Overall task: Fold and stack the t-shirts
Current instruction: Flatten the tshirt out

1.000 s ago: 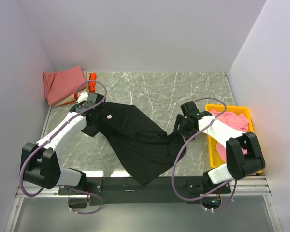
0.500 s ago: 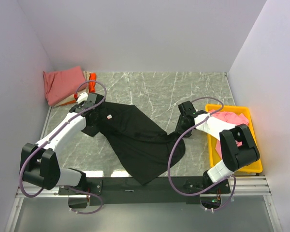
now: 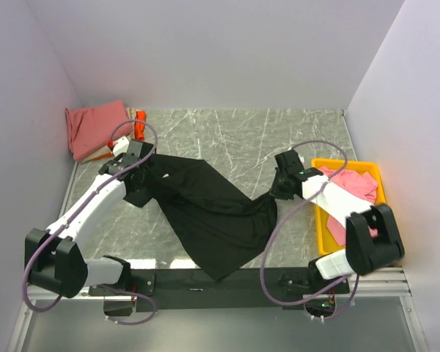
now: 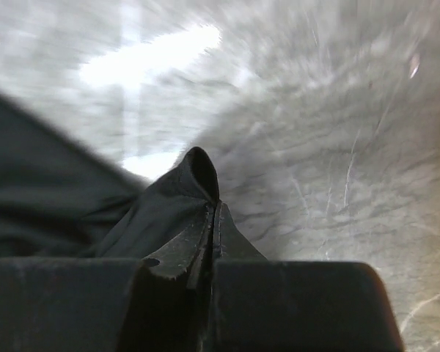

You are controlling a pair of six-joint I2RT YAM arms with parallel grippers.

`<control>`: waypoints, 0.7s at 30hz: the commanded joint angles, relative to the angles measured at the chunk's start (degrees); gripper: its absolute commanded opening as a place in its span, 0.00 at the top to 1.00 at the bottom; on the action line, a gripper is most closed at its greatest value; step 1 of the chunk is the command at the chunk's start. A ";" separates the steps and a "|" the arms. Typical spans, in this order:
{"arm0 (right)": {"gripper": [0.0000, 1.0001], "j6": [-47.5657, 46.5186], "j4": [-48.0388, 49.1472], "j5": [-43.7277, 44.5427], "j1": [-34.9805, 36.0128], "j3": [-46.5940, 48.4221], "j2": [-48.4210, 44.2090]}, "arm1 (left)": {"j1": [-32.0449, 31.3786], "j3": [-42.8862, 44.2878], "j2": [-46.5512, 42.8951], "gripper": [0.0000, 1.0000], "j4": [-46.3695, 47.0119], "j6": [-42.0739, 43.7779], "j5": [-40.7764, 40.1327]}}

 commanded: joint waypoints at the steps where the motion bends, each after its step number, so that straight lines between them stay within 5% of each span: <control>1: 1.00 -2.88 1.70 1.31 0.45 3.85 -9.39 | -0.15 4.44 -5.10 0.99 0.04 -0.68 -1.69; 11: 1.00 -8.59 -1.56 4.48 0.45 21.93 -28.13 | -0.15 22.79 -16.00 0.99 3.11 4.85 -4.60; 21: 1.00 -14.48 -2.97 -3.17 0.45 41.28 -36.84 | -0.15 39.85 -26.29 1.00 12.60 16.09 4.89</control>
